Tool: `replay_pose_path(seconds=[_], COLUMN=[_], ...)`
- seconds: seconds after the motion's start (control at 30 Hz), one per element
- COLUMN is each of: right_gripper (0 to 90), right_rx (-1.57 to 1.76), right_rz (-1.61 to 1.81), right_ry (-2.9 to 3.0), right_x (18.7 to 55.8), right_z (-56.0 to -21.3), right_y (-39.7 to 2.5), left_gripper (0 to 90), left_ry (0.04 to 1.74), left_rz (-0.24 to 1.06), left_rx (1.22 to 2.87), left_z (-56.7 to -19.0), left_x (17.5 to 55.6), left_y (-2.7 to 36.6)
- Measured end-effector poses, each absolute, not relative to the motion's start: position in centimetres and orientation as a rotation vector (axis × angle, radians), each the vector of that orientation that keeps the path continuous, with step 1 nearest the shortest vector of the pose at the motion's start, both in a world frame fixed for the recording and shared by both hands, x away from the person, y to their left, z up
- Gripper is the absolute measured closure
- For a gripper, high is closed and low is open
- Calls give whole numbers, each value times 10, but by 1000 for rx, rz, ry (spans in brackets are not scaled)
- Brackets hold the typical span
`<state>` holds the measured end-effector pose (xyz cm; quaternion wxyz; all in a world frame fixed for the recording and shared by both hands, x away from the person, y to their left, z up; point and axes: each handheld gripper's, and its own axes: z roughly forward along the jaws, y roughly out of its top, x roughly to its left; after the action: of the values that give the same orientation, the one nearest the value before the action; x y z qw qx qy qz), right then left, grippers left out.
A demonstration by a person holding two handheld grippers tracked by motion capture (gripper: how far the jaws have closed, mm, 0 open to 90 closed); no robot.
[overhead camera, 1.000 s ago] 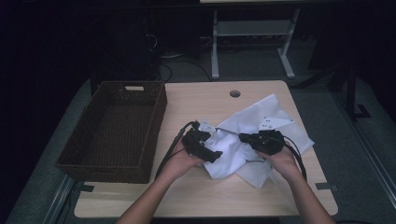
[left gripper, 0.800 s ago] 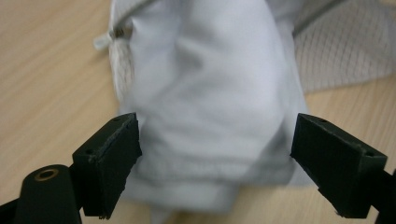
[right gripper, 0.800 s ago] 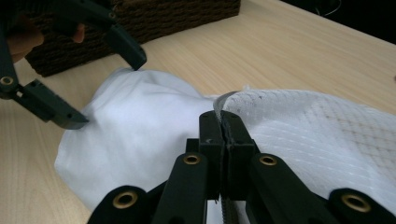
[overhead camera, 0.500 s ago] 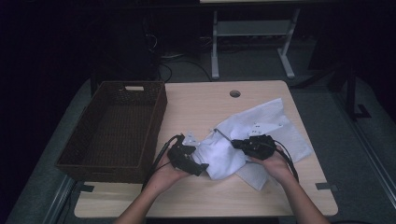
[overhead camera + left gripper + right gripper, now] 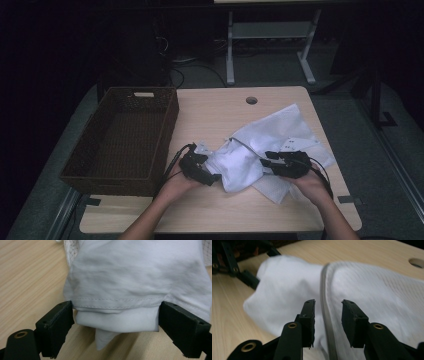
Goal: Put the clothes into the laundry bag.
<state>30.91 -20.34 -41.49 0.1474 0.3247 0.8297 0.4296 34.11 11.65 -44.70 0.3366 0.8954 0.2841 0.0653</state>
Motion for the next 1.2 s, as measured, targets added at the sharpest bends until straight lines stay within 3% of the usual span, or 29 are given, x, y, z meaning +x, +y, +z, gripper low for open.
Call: replay_pose_path(seconds=[0.23,0.33,0.47,0.63,0.7,1.2], right_gripper=[617,709,848,860,861,861], right_rx=[1020,1033,1025,994,980,906], right_rz=[1166,1137,1138,1149,1150,1232], right_ry=[2384,2400,2422,2431,2433,2429], right_x=[288,289,293,293,292,288], right_z=[-429,-435,-438,-436,-435,-420], right_y=[-229,-230,-229,-228,-227,-217], left_gripper=[180,263,464,768,818,845], left_ry=[713,698,656,622,610,489], left_rz=[136,115,84,76,62,74], left_rx=[2333,2332,2334,2308,2300,2247], left_z=[-450,-452,-455,-452,-450,-430], left_x=[344,345,346,344,342,329], left_y=[115,114,113,112,111,85])
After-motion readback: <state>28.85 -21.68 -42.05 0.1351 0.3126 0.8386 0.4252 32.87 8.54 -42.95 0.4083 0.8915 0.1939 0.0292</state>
